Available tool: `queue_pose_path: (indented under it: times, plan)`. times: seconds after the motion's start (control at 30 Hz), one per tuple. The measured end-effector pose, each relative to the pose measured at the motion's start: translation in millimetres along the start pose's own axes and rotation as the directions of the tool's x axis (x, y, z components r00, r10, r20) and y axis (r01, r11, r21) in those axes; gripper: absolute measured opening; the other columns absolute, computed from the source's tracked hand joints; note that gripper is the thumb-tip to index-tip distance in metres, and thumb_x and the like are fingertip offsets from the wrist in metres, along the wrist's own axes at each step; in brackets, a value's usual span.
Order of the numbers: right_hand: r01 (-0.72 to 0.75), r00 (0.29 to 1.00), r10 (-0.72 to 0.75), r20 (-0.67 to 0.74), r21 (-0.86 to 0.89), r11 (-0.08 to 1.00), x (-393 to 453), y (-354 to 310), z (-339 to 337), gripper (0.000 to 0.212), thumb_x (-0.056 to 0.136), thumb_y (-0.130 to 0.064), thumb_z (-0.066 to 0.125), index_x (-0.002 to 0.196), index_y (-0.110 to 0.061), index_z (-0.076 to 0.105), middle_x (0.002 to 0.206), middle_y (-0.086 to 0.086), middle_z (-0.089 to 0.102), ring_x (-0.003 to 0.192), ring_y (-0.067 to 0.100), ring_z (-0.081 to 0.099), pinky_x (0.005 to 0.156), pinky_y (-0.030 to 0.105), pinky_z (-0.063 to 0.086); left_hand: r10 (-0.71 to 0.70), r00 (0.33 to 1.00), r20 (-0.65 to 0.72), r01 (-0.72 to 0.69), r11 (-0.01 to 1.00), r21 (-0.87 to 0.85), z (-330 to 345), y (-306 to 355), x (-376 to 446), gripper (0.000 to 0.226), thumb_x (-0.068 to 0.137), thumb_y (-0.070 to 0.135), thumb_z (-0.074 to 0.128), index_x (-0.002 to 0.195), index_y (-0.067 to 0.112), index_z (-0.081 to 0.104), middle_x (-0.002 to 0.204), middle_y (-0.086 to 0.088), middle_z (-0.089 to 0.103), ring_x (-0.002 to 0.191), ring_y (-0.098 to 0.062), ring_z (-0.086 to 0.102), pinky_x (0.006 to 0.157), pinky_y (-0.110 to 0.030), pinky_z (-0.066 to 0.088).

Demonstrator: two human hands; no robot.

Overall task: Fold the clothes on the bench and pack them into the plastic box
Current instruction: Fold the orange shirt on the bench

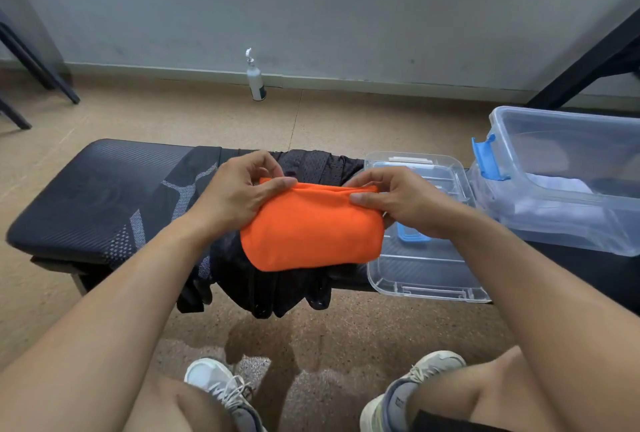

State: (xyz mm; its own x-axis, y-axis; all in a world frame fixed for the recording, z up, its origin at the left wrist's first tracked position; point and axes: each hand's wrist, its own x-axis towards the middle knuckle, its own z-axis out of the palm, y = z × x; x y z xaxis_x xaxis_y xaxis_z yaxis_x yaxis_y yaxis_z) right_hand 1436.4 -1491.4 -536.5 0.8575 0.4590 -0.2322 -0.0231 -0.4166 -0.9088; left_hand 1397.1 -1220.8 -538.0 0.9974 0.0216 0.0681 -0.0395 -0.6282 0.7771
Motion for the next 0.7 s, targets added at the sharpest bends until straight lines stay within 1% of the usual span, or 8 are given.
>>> queue_pose_path:
  times: [0.07, 0.13, 0.3, 0.4, 0.5, 0.57, 0.63, 0.7]
  plan:
    - [-0.044, 0.999, 0.041, -0.028, -0.117, 0.992, 3.0, 7.1, 5.8, 0.013, 0.091, -0.019, 0.075, 0.104, -0.019, 0.073, 0.09, 0.004, 0.07, 0.065, 0.013, 0.069, 0.053, 0.031, 0.059, -0.063, 0.995, 0.079, 0.055, 0.993, 0.106, 5.7, -9.5, 1.9, 0.023, 0.084, 0.047, 0.078, 0.081, 0.026, 0.069, 0.084, 0.007, 0.074, 0.083, -0.011, 0.067, 0.071, -0.033, 0.053]
    - [-0.054, 0.998, 0.042, -0.047, -0.284, 0.957, 8.8, 13.3, 13.3, 0.014, 0.088, -0.019, 0.078, 0.101, -0.021, 0.073, 0.092, 0.005, 0.069, 0.065, 0.016, 0.068, 0.056, 0.032, 0.061, -0.113, 0.981, 0.158, 0.084, 0.98, 0.18, 9.2, -16.1, 2.5, 0.025, 0.083, 0.048, 0.079, 0.079, 0.025, 0.07, 0.081, 0.006, 0.074, 0.081, -0.016, 0.067, 0.072, -0.035, 0.053]
    - [0.011, 1.0, -0.012, 0.002, -0.565, 0.825, 15.6, 14.3, 22.6, 0.02, 0.086, -0.032, 0.079, 0.104, -0.03, 0.072, 0.092, -0.007, 0.066, 0.08, 0.008, 0.059, 0.061, 0.019, 0.04, -0.177, 0.932, 0.316, 0.107, 0.969, 0.224, -2.0, -10.8, -1.0, 0.028, 0.079, 0.048, 0.083, 0.08, 0.022, 0.071, 0.081, 0.001, 0.076, 0.075, -0.017, 0.07, 0.069, -0.037, 0.056]
    - [0.029, 0.999, -0.01, 0.035, -0.615, 0.788, 18.5, 13.8, 25.1, 0.024, 0.085, -0.034, 0.079, 0.107, -0.03, 0.072, 0.094, -0.009, 0.064, 0.088, 0.01, 0.059, 0.064, 0.019, 0.04, -0.215, 0.897, 0.385, 0.097, 0.948, 0.303, -4.3, -7.7, -4.1, 0.027, 0.073, 0.043, 0.089, 0.082, 0.024, 0.072, 0.085, 0.002, 0.076, 0.081, -0.018, 0.072, 0.071, -0.037, 0.058]
    - [0.062, 0.997, -0.012, 0.078, -0.684, 0.727, 22.0, 10.6, 29.3, 0.036, 0.084, -0.037, 0.079, 0.119, -0.029, 0.07, 0.109, -0.009, 0.067, 0.096, 0.01, 0.058, 0.077, 0.025, 0.044, -0.248, 0.886, 0.391, 0.079, 0.912, 0.402, -2.1, -10.0, -5.1, 0.022, 0.075, 0.043, 0.087, 0.082, 0.028, 0.074, 0.085, 0.011, 0.074, 0.081, -0.009, 0.069, 0.073, -0.031, 0.057]
    - [0.102, 0.992, -0.016, 0.123, -0.736, 0.669, 24.5, 9.7, 34.3, 0.051, 0.084, -0.048, 0.075, 0.131, -0.029, 0.065, 0.126, -0.007, 0.067, 0.112, 0.015, 0.057, 0.093, 0.031, 0.046, -0.26, 0.902, 0.344, 0.067, 0.873, 0.483, 0.4, -10.6, -4.4, 0.022, 0.072, 0.05, 0.087, 0.079, 0.034, 0.075, 0.083, 0.015, 0.071, 0.081, -0.002, 0.064, 0.074, -0.031, 0.055]
    - [0.132, 0.984, 0.012, 0.178, -0.768, 0.626, 24.9, 8.4, 40.1, 0.065, 0.083, -0.062, 0.069, 0.138, -0.028, 0.06, 0.134, -0.004, 0.064, 0.123, 0.021, 0.054, 0.104, 0.039, 0.044, -0.268, 0.913, 0.309, 0.066, 0.842, 0.535, 3.6, -9.2, -3.6, 0.023, 0.069, 0.051, 0.087, 0.08, 0.033, 0.078, 0.082, 0.015, 0.071, 0.082, -0.003, 0.064, 0.074, -0.031, 0.055]
    - [0.165, 0.976, 0.027, 0.218, -0.81, 0.563, 24.3, 7.3, 45.9, 0.077, 0.078, -0.07, 0.068, 0.141, -0.027, 0.056, 0.134, -0.002, 0.062, 0.125, 0.024, 0.051, 0.105, 0.043, 0.041, -0.264, 0.915, 0.305, 0.051, 0.825, 0.562, 7.0, -6.5, -3.8, 0.025, 0.069, 0.05, 0.088, 0.082, 0.031, 0.078, 0.082, 0.014, 0.071, 0.083, -0.007, 0.065, 0.071, -0.03, 0.053]
